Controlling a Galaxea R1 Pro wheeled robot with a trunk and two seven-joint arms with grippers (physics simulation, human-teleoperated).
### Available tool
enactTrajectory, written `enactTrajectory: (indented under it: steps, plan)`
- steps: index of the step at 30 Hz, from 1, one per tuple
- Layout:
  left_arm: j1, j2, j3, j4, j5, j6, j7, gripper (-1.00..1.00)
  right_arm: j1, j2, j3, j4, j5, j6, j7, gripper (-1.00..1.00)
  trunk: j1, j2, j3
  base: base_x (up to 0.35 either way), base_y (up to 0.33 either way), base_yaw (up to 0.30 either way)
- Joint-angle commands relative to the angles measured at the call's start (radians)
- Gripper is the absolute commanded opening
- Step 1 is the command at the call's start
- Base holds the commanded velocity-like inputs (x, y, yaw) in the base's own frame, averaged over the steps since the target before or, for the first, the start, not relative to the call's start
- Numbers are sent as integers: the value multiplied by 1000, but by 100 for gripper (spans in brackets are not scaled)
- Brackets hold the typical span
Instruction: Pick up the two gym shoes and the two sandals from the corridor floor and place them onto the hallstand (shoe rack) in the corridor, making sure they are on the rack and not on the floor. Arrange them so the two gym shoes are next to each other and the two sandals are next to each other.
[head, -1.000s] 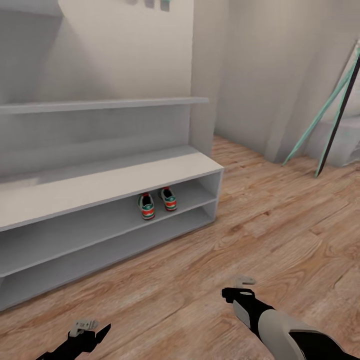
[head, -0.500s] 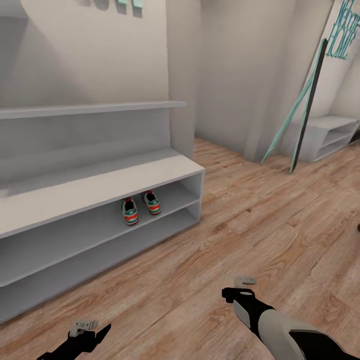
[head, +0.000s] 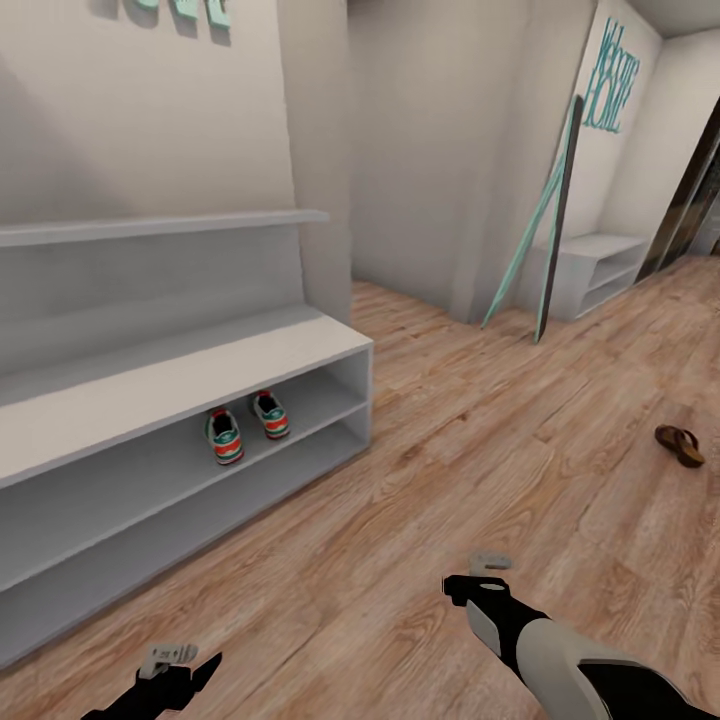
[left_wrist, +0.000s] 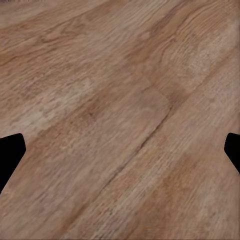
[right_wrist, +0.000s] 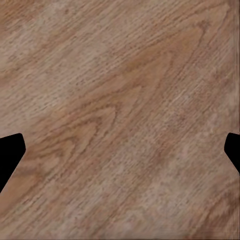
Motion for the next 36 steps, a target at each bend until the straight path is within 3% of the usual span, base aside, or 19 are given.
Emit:
enactTrajectory:
  steps: [1, 18, 36]
  plan:
    - [-1, 0, 8, 0, -11, -6, -2, 100, 0, 1, -5, -1, 2, 2, -3, 100, 0, 0, 0, 0, 0, -235]
    - [-1, 0, 8, 1, -11, -6, 6, 100, 0, 1, -5, -1, 2, 2, -3, 100, 0, 0, 21, 23, -19, -235]
    - [-1, 0, 8, 1, -11, -7, 7, 100, 0, 1, -5, -1, 2, 2, -3, 100, 0, 0, 44, 239, -229, -235]
